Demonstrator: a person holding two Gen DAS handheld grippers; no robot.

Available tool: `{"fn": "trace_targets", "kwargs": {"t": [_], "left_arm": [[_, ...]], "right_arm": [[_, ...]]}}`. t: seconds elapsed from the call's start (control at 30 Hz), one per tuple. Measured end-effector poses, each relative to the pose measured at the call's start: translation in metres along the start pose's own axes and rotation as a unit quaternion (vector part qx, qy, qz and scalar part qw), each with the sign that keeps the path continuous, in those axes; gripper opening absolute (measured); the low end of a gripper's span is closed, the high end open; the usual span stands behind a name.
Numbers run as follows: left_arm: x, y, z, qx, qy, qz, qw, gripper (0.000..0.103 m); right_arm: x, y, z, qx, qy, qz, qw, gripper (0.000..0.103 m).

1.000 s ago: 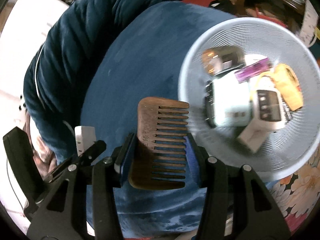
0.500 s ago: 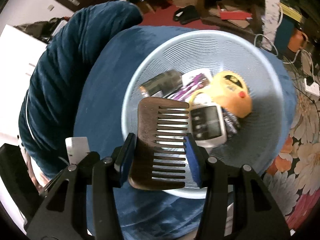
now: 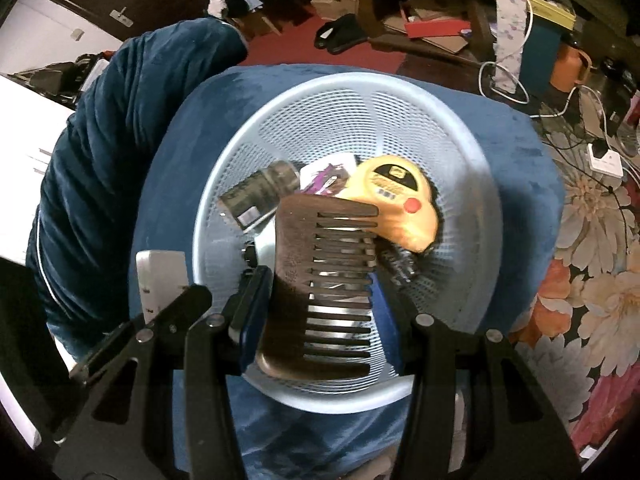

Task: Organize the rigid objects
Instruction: 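Carry the charger in the left tool while the right tool carries the comb to the basket, then open the left tool to drop the charger while the right tool drops the comb into the basket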

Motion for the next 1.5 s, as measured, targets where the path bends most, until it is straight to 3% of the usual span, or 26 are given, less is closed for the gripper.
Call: {"fn": "trace_targets", "kwargs": {"t": [0.4,1.5], "left_arm": [[0.034,0.002,0.012,0.014,0.002,-0.034,0.9993,0.030],[0.044,0.001,-0.003,0.002,0.010,-0.037,0.9993,0.033]], "right_arm": [[0.017,0.009,0.007,0.002,-0.015,-0.013,1.000,0.050],[0.019,0.017,0.008,-0.004,-0.039,0.004,0.999,0.050]]}}
Point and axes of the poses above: each gripper's, at about its wrist camera, not at the fingertips, and x roughly the way its jaws point, z to its right, y to its top, the point moved 7 cm from there along x, roughly the way its jaws point, and after that the axes turned 8 degrees about -z, right-handed, at the moved point
